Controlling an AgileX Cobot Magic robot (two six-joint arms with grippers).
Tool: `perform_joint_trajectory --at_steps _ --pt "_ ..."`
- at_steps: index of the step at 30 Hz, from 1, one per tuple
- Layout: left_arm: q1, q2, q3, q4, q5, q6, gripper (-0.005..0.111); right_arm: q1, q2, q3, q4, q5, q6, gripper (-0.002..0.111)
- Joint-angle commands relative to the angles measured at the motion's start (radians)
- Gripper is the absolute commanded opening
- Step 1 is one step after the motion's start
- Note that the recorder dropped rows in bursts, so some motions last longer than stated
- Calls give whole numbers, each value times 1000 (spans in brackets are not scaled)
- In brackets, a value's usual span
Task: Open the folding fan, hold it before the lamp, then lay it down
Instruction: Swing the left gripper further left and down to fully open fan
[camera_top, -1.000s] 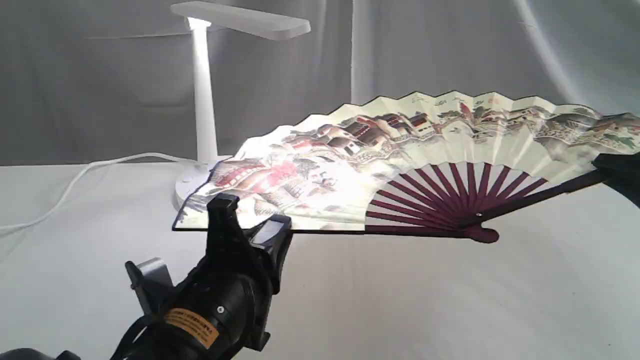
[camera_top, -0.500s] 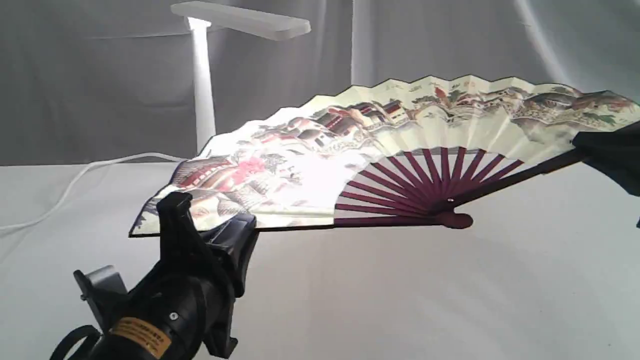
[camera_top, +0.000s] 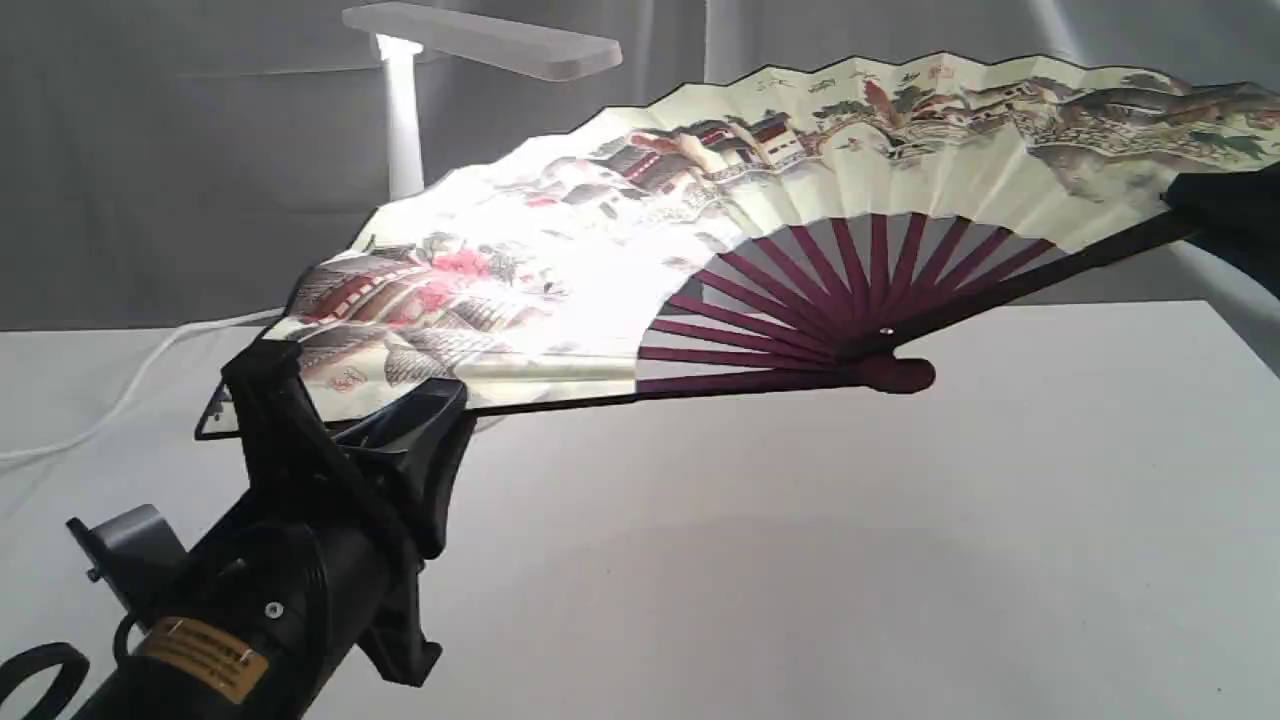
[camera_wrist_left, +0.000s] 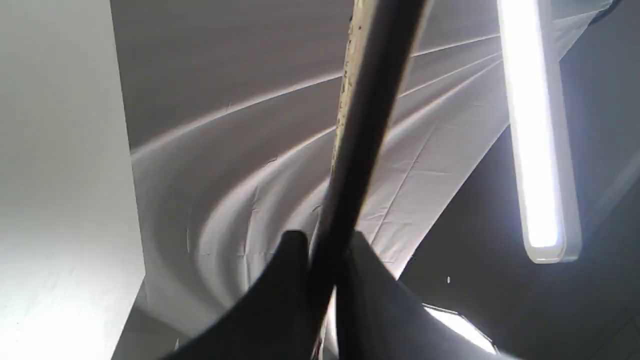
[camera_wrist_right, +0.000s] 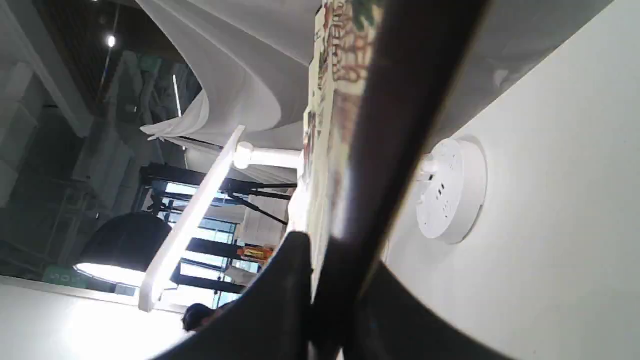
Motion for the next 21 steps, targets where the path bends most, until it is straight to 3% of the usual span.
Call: perform_joint_trajectory --at_steps 1,14,21 --pt "29 -22 20 -295 -90 -22 0 -21 -7 -7 83 -84 -32 0" --pt "30 -22 20 -414 -90 -20 0 129 -7 -7 83 -144 -32 0" --pt "113 -46 36 -344 -90 -34 0 140 -7 -7 83 -125 -32 0"
